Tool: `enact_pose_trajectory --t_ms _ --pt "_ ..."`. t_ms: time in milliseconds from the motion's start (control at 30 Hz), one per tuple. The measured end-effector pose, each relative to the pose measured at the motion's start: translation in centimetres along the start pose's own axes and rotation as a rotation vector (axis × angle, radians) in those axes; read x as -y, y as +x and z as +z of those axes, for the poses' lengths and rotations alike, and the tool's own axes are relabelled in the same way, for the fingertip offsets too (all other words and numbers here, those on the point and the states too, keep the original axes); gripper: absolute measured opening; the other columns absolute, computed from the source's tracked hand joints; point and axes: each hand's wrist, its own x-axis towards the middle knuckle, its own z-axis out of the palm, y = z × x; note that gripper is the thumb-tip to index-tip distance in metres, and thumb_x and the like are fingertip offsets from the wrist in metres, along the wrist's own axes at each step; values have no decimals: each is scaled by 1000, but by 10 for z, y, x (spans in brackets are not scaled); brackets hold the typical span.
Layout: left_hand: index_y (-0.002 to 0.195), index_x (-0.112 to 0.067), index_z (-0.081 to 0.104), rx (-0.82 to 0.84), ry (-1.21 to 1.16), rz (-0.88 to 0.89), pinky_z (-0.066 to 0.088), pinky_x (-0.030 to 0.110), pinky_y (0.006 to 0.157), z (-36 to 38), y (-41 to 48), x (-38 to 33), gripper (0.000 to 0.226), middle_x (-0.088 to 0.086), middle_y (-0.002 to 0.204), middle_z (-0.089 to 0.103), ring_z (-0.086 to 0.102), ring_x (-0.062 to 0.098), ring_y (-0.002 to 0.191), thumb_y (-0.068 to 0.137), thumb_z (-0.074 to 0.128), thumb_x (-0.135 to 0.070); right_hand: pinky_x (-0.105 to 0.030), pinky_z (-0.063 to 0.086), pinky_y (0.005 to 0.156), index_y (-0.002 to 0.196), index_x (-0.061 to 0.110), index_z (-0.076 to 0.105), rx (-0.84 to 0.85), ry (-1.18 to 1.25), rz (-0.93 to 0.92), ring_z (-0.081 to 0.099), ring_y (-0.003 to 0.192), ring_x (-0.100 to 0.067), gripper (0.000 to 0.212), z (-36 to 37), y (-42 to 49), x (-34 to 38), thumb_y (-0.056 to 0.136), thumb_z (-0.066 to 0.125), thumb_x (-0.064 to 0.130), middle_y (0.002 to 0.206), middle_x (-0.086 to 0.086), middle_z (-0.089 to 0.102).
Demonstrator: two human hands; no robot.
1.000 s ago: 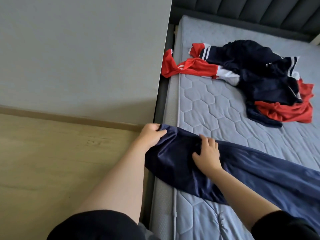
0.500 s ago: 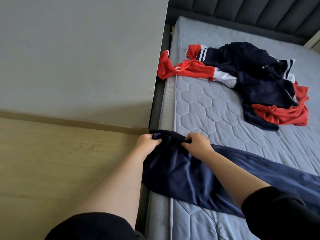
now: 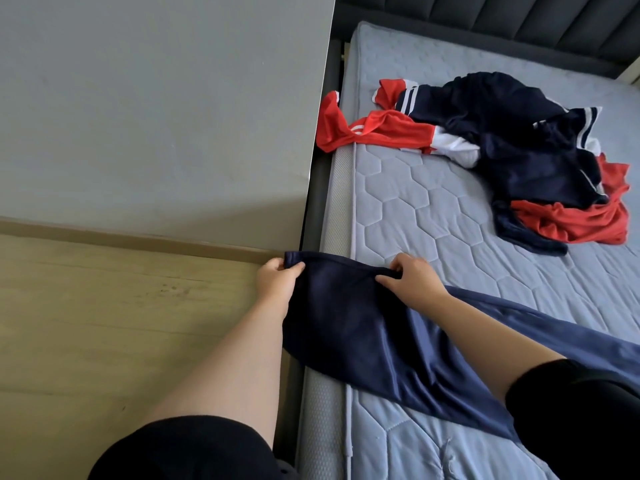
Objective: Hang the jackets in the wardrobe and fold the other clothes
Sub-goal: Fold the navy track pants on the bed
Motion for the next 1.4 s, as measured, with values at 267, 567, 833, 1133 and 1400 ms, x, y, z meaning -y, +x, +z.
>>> enact_pose_trajectory --t_ms 267,567,833,1133,1400 --pt "101 -12 66 249 122 -214 50 32 82 -11 -15 4 28 5 98 70 64 21 91 82 71 -32 -24 36 58 70 17 53 280 42 121 52 68 -11 41 -22 -3 -11 86 56 55 72 5 54" --pt "106 -12 62 372 150 -248 50 38 85 -56 -18 8 19 8 104 68 63 27 99 93 59 -25 -28 31 61 60 15 44 237 -129 57 49 73 -22 36 -21 -5 -5 94 50 24 64 0 49" --pt "86 -9 52 -254 599 129 37 31 69 -70 -8 -6 17 12 92 60 52 29 80 95 50 -23 -31 32 61 62 11 45 91 7 5 50 72 -25 36 13 -4 36 96 47 23 64 -2 50" --pt "141 -13 34 -402 846 290 36 40 101 -69 -16 -6 55 11 138 40 37 28 128 88 50 -8 -31 38 73 94 5 61 53 108 -225 55 93 -30 24 51 29 146 96 48 25 96 -12 64" --pt "145 -17 31 147 1128 378 34 38 104 -25 -28 2 47 6 147 35 35 26 133 100 39 -26 -36 26 104 132 10 47 -166 -73 -169 37 125 -28 38 32 1 48 97 43 24 134 -9 47"
